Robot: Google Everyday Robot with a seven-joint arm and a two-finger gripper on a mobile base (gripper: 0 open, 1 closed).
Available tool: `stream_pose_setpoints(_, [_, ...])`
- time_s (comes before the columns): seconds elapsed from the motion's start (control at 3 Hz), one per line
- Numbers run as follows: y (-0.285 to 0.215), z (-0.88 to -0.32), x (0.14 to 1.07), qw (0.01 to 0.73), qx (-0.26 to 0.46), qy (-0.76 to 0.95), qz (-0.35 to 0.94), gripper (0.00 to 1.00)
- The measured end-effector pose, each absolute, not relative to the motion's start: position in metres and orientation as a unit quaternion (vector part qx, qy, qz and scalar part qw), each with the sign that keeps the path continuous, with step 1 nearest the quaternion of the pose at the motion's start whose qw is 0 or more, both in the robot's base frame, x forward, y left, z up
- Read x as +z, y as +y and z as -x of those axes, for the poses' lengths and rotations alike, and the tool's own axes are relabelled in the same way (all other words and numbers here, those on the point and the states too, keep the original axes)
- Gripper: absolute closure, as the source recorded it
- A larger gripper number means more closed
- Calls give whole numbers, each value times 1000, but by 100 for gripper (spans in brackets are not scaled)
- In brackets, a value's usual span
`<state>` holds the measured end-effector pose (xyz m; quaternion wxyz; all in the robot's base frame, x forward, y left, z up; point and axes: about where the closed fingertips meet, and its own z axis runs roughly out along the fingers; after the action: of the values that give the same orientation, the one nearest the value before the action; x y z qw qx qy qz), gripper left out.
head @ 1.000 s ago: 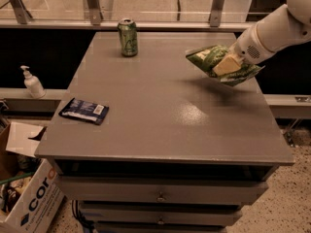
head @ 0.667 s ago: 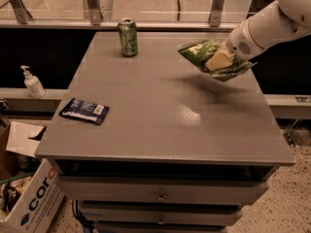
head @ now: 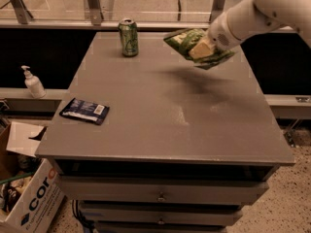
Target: Move green jalapeno chip bag near green can
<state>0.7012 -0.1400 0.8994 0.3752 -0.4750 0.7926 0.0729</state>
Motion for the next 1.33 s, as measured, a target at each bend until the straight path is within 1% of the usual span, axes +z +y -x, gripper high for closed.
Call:
stream_pose_setpoints(0.33, [-111, -737, 899, 389, 65, 780, 486, 100])
stream_pose_setpoints(0.67, [-80, -760, 892, 393, 65, 769, 499, 100])
stream_pose_setpoints(1.33, [-33, -769, 864, 377, 76, 757, 528, 100])
